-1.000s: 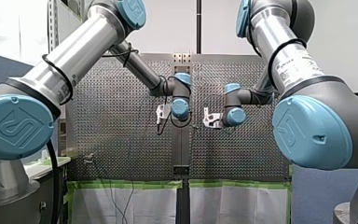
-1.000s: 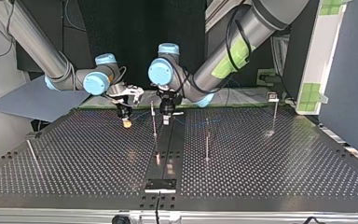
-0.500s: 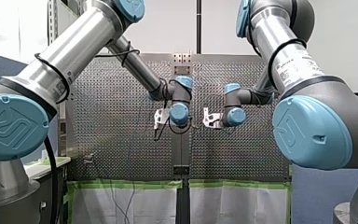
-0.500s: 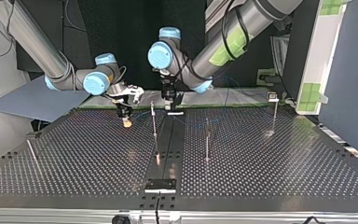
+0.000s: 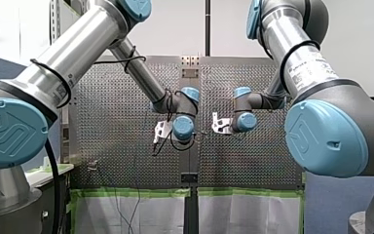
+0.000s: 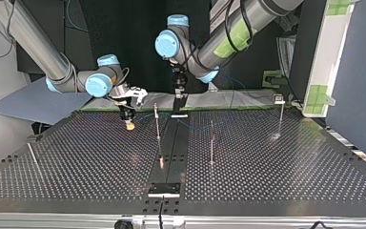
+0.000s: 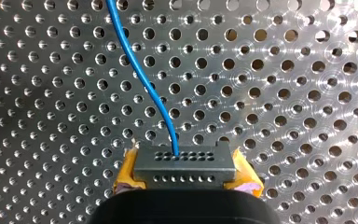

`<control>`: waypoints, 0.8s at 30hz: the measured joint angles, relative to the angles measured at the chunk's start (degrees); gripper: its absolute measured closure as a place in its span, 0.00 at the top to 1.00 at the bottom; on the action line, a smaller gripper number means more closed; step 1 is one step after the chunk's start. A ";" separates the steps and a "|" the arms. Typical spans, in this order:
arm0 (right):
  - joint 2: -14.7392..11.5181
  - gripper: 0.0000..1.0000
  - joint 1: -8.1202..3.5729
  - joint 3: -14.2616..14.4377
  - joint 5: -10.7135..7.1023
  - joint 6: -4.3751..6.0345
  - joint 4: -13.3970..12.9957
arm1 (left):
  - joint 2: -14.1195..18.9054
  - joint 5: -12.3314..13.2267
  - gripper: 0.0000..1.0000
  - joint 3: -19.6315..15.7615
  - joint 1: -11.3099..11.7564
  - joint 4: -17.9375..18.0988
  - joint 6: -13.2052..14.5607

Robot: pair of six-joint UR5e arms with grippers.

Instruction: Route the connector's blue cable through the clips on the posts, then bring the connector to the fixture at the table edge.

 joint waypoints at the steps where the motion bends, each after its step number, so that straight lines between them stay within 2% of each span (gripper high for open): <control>1: 0.00 0.02 0.00 0.00 0.00 0.00 0.01 | 0.00 0.62 0.99 -0.67 -0.06 0.11 -0.39; 10: 0.00 0.02 -0.04 0.03 0.00 0.07 0.02 | 0.03 5.57 0.99 -2.16 -0.14 2.30 -2.80; 24: 0.01 0.02 -0.85 0.01 -0.14 -0.09 1.11 | 0.03 11.92 0.99 -2.16 0.55 4.07 -3.85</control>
